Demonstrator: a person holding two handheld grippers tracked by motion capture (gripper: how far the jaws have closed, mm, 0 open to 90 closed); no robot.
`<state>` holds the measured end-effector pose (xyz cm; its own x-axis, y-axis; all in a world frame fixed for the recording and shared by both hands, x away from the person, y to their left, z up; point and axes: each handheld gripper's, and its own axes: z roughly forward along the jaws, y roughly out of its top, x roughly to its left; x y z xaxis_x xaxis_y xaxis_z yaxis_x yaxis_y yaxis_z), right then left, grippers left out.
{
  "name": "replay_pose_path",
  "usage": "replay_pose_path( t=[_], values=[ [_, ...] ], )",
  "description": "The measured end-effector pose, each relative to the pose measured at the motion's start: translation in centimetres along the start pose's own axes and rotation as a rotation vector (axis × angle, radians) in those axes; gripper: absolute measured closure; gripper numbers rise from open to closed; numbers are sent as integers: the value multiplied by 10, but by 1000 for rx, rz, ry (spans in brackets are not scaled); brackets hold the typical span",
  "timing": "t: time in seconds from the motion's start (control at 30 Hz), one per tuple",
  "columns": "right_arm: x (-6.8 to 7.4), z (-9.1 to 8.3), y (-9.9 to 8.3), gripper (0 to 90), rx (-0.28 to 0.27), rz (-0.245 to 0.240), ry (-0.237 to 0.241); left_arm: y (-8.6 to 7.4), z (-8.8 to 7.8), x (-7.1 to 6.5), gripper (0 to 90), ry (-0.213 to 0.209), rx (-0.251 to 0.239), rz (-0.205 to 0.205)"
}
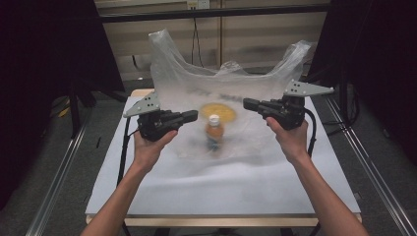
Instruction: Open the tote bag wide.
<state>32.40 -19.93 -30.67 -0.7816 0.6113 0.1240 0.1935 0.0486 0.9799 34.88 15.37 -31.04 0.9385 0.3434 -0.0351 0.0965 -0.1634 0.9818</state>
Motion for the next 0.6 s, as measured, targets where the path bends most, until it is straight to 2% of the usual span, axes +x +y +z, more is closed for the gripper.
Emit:
replay_pose_path(
  t=[0.13,0.3,0.37,0.4,0.43,0.53,0.6],
  values=[
    [-5,3,10,900,-8,-2,-13,10,4,3,900,-5,-21,4],
    [-10,6,25,900,-14,-10,-35,25,9,9,900,12,-33,6],
    [-12,7,31,900,-7,-15,-52,37,14,14,900,6,-45,6],
    [-12,7,31,900,-7,-15,-52,37,14,14,900,6,-45,6],
    [-12,8,35,900,-7,-19,-59,42,15,14,900,-5,-62,-7],
    [-17,11,49,900,-2,-26,-84,66,23,16,900,9,-47,36],
    [-20,12,56,900,1,-28,-98,71,25,19,900,13,-55,32]
  ],
)
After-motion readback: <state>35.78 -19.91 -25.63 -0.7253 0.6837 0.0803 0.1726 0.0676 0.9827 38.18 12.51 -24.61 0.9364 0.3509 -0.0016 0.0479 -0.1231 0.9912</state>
